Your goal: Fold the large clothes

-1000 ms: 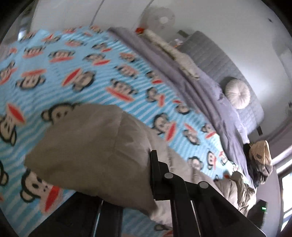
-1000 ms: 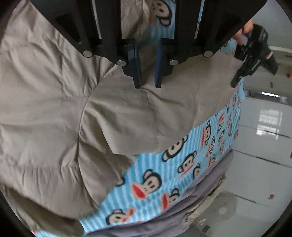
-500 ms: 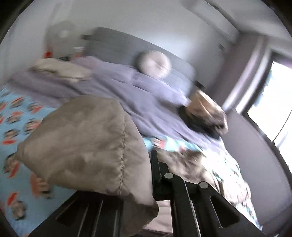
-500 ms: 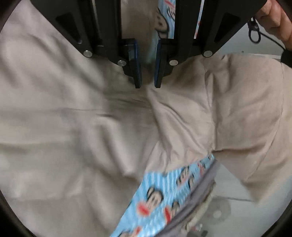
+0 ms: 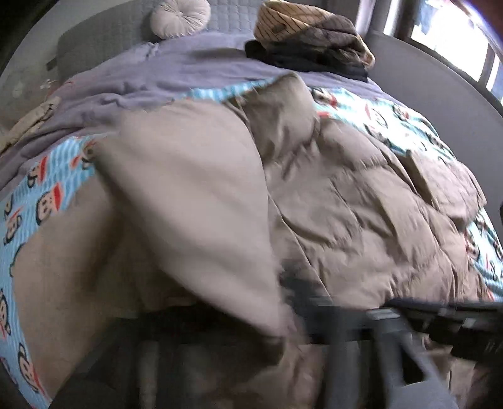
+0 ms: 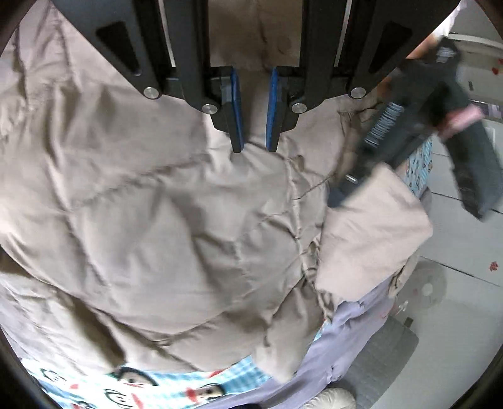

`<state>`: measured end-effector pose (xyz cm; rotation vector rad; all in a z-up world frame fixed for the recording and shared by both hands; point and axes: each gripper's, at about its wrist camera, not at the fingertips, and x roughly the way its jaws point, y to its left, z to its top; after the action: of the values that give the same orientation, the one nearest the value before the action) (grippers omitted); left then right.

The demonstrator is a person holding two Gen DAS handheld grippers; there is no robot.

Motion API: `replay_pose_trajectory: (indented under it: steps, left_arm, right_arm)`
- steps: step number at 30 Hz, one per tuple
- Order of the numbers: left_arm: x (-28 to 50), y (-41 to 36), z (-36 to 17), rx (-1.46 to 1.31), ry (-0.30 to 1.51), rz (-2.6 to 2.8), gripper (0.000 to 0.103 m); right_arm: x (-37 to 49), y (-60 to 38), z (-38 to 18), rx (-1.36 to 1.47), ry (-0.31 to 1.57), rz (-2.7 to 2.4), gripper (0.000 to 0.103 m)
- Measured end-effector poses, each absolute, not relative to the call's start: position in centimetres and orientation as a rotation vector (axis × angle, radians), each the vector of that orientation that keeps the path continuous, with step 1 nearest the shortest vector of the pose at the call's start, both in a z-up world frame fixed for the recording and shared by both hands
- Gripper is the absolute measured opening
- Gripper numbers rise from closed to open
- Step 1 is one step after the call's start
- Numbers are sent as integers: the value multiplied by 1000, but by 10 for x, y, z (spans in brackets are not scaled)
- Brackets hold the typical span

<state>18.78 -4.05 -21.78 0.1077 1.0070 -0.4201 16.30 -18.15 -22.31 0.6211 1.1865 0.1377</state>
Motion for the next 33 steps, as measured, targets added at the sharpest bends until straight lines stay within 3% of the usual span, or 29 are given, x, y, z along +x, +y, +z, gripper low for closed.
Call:
replay_pose_trajectory:
  steps: [4, 5, 6, 8, 13, 16, 17, 18, 19, 20, 27, 33]
  left_arm:
    - [167, -34, -200, 147, 975, -427, 81]
    - [162, -29, -194, 144, 971, -416, 81]
    - [157, -21, -187, 129, 960, -404, 81]
    - [152, -1, -177, 108, 932, -356, 81]
    - [139, 74, -180, 25, 956, -136, 81]
    - [135, 112, -204, -47, 1050, -20, 81]
    - [134, 116, -209, -64, 1064, -5, 81]
    - [131, 122, -211, -88, 1078, 1, 81]
    - [130, 126, -211, -108, 1081, -4, 81]
    - [129, 131, -207, -144, 1075, -25, 81]
    - [155, 204, -180, -412, 1009, -108, 81]
    - [230, 220, -220, -614, 1135, -265, 81]
  right_arm:
    - [163, -193, -222, 637, 1174, 129, 20]
    - [165, -192, -220, 627, 1172, 117, 38]
    - [159, -198, -218, 617, 1172, 109, 68]
    - [151, -202, -208, 607, 1142, 122, 85]
    - [159, -185, -196, 557, 1118, 193, 85]
    - [182, -188, -220, 708, 1154, 180, 85]
    - [188, -194, -230, 785, 1160, 164, 85]
    - [194, -194, -240, 835, 1160, 152, 76]
    - [197, -194, -244, 870, 1160, 138, 60]
    - [204, -196, -247, 880, 1172, 122, 6]
    - [177, -201, -228, 586, 1161, 40, 7]
    - [154, -220, -237, 531, 1186, 10, 7]
